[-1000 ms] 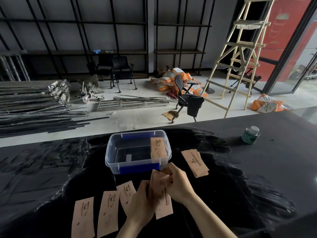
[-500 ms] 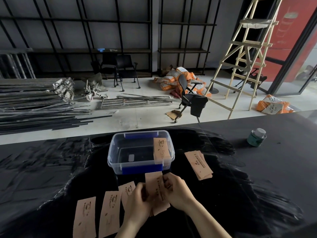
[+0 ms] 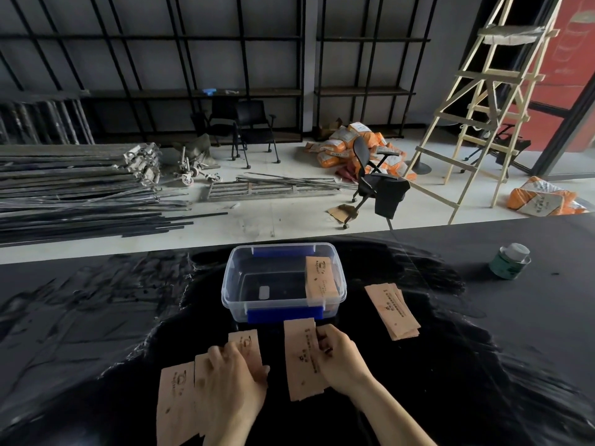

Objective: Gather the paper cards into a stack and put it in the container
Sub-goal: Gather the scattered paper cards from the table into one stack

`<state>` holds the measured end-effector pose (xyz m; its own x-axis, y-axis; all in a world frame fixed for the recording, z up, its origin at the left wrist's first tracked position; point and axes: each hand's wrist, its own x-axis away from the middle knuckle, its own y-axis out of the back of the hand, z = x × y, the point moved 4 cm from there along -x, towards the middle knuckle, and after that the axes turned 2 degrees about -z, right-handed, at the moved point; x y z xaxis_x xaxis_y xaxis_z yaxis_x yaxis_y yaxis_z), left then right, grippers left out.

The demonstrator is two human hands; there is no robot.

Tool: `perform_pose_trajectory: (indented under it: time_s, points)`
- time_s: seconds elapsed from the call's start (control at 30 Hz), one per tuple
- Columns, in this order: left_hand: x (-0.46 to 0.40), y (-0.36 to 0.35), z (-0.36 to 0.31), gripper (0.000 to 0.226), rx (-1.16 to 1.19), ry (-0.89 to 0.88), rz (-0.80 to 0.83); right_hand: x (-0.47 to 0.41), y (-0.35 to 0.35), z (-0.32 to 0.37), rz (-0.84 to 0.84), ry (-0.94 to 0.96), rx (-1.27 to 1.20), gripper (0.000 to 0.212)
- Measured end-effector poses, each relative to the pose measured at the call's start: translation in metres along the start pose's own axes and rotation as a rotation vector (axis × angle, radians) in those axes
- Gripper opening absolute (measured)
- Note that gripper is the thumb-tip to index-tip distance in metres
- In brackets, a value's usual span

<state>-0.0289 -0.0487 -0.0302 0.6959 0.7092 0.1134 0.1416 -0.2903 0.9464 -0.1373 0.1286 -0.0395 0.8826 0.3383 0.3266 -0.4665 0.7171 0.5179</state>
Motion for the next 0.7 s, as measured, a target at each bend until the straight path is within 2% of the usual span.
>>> perform_pose_trajectory:
  time_s: [0.1,0.17,0.37,0.47,0.57,0.7]
  points:
    - [-0.007,0.003,0.003,0.094,-0.019,0.056,0.049,-0.003,-0.003,0.001,0.007,-0.013,0.008,0.033]
    - [-0.009,0.003,0.004,0.091,-0.052,0.045,0.068,-0.004,-0.004,0.002,0.005,-0.018,0.006,0.034]
    - [-0.01,0.002,-0.001,0.047,0.09,0.042,0.199,-0.004,-0.007,-0.002,-0.01,-0.01,0.015,0.035]
    - [-0.009,-0.007,-0.01,0.023,0.431,0.08,0.24,-0.003,-0.009,-0.006,-0.022,-0.001,-0.008,0.031]
    - [-0.008,-0.013,-0.02,0.017,0.729,0.089,0.225,-0.004,-0.009,-0.008,-0.043,-0.042,-0.048,0.029]
    - [-0.002,-0.017,-0.024,0.019,0.92,0.128,0.273,-0.005,-0.008,-0.004,-0.078,-0.061,-0.086,0.026]
